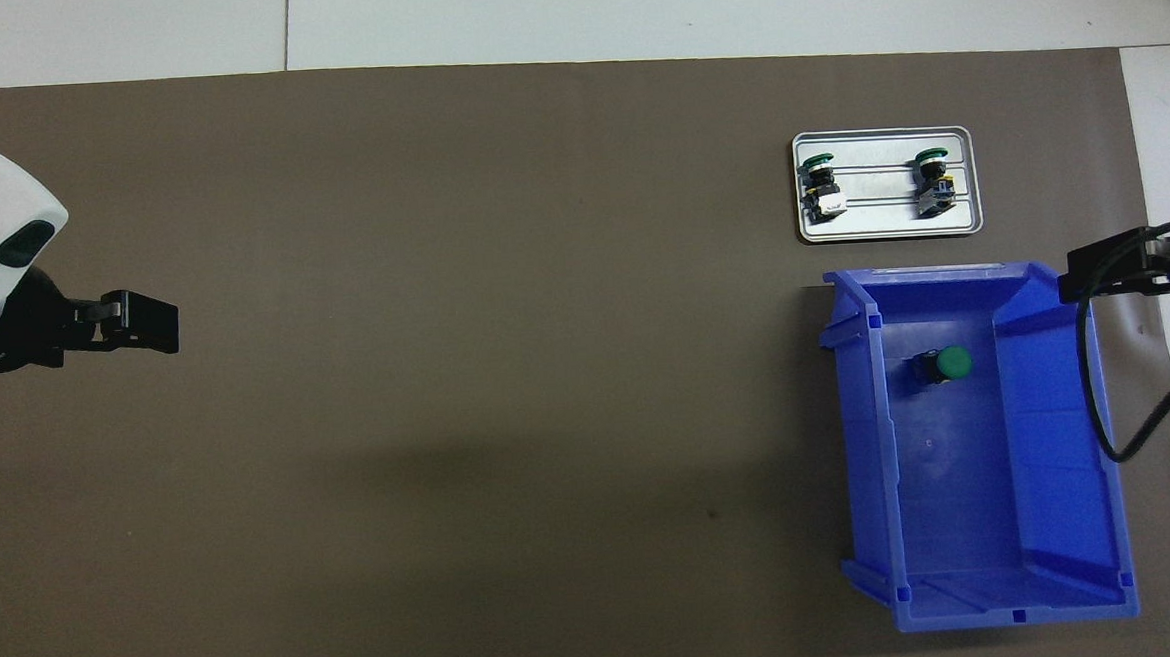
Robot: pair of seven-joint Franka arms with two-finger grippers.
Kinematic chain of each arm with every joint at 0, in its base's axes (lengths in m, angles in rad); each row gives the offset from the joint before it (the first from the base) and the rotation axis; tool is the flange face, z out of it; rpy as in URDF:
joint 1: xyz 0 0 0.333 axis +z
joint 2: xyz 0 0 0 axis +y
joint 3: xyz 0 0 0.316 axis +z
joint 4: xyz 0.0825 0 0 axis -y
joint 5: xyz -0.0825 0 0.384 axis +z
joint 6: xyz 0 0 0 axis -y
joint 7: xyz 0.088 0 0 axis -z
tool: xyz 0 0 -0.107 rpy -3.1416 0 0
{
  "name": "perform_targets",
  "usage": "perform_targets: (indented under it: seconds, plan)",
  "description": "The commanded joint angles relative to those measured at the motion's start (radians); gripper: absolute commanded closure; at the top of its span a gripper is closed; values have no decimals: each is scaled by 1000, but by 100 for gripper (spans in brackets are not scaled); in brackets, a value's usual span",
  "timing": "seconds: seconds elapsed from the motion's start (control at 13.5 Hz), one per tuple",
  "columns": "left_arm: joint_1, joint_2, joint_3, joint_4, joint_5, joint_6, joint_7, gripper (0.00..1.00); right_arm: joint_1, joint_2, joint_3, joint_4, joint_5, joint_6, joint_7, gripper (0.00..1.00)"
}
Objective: Place and press button with both arms
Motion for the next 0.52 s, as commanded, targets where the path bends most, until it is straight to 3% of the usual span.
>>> perform_targets:
  seconds: [0.0,0.44]
  plan:
    - [14,-31,-3,-32,-15,11,16,0,3,-35,10,-45,-21,20,-13,0]
    - [14,-31,-3,-32,-15,11,16,0,3,-35,10,-48,-21,23,7,0]
